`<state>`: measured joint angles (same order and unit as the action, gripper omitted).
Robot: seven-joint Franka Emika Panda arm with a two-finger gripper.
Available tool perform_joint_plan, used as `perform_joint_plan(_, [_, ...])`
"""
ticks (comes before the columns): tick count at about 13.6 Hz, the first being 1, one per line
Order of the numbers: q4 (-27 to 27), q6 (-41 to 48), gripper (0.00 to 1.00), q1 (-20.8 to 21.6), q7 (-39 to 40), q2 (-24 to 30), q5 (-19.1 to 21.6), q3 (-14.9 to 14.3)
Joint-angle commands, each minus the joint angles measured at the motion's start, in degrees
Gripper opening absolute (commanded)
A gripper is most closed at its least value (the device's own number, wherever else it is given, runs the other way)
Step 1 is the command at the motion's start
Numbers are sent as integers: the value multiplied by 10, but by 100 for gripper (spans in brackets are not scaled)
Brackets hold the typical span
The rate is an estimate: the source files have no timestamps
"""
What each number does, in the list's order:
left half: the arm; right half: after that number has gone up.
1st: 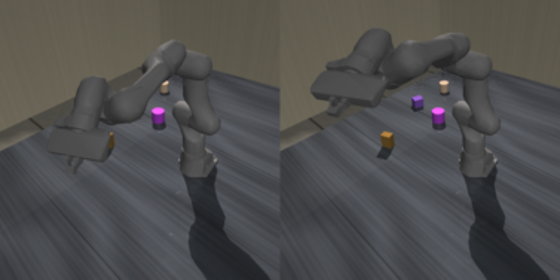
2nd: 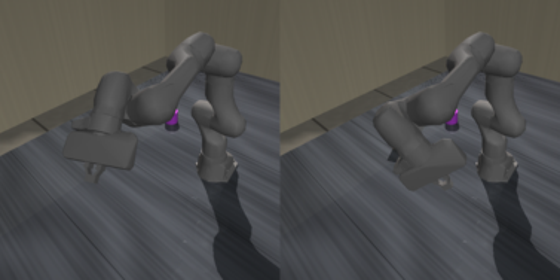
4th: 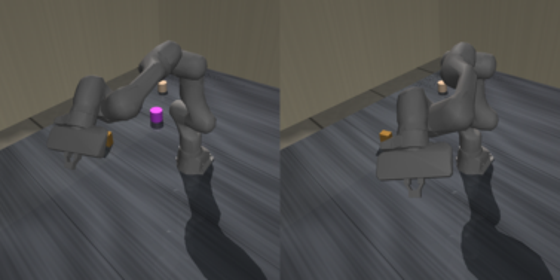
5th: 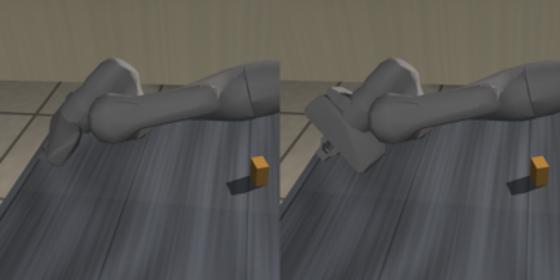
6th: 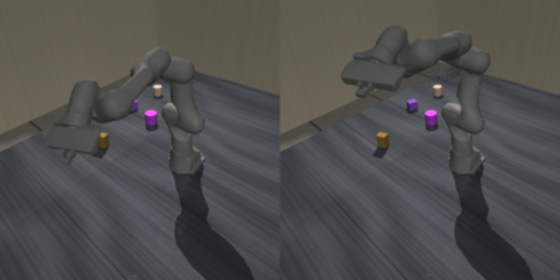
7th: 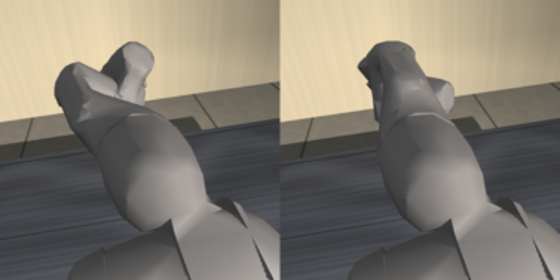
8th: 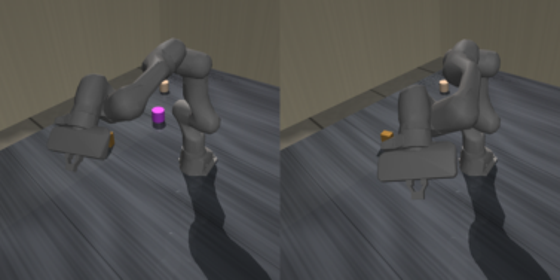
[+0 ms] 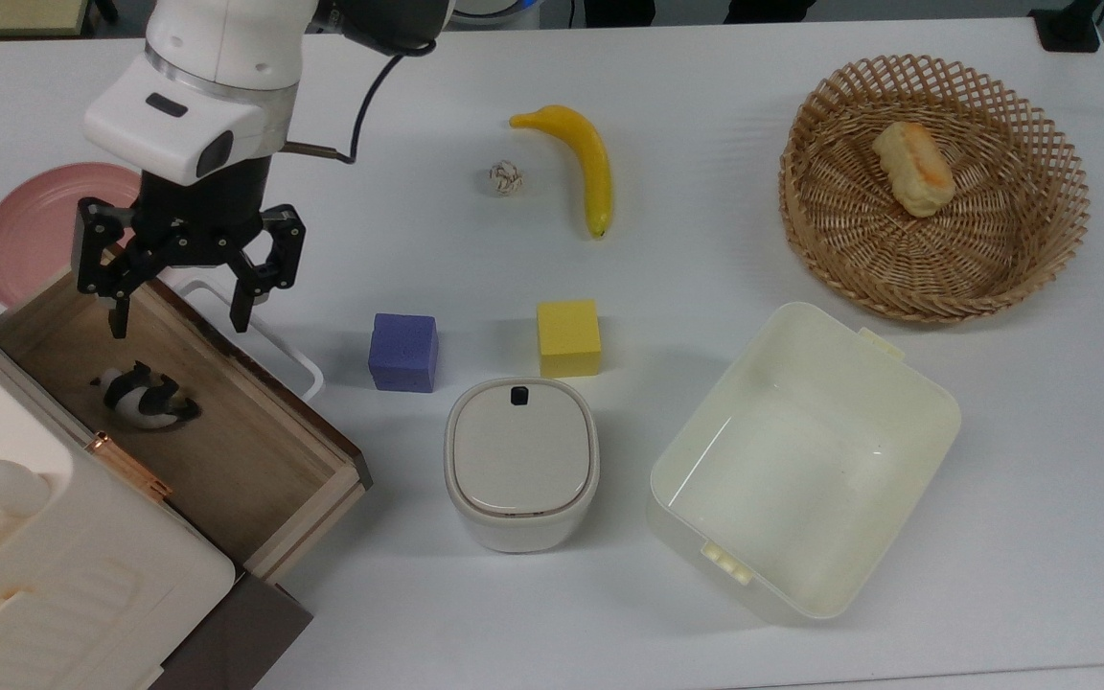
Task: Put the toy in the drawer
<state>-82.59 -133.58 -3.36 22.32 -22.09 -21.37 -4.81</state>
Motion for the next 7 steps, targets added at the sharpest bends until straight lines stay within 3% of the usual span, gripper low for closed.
perform_joint_plan(1, [-16, 33, 89, 33, -131, 26, 5, 0])
perform_joint_plan(3, [-18, 92, 89, 51, -196, 36, 14, 4])
perform_joint_plan(5, [-19, 160, 92, 67, -253, 52, 72, 7])
perform_joint_plan(7, [-27, 223, 99, 70, -256, 73, 114, 7])
